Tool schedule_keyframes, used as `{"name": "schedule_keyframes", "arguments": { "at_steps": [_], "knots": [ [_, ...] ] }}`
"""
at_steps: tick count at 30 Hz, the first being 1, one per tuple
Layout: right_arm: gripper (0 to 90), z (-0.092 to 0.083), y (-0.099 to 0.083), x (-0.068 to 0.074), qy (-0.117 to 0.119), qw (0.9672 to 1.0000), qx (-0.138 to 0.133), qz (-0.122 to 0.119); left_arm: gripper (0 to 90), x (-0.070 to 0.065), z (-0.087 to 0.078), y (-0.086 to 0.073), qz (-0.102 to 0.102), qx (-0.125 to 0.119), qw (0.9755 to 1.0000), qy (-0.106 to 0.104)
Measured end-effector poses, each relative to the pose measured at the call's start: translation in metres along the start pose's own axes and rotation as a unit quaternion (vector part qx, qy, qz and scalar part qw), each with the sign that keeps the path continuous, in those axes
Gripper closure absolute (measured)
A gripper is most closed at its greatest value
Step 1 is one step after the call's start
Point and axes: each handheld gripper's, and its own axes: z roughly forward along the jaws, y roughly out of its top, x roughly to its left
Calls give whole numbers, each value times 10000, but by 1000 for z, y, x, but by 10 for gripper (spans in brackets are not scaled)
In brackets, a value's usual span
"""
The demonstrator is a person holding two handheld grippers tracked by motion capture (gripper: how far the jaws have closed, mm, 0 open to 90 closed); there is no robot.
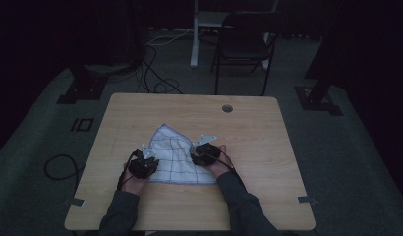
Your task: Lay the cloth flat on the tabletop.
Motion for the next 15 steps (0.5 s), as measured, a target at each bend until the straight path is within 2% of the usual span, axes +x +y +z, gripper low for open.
{"name": "schedule_keyframes", "arguments": {
  "at_steps": [2, 5, 9, 11, 15],
  "knots": [
    [580, 3, 1, 0, 35, 10000, 22, 26, 762, 0, 0, 0, -4, -7, 10000, -2],
    [687, 6, 2, -1, 170, 9998, 28, 88, 764, 0, 0, 0, 0, -9, 10000, -4],
    [822, 8, 4, 3, 199, 9998, 71, -40, 778, -1, 0, -1, 10, -29, 10000, -11],
    [858, 7, 4, 3, 154, 9998, 130, -84, 790, -1, 0, -1, 47, -29, 10000, -16],
    [875, 2, 1, -7, -69, 9997, 213, 44, 824, -2, 0, -1, 86, -40, 10000, -29]
  ]
}}
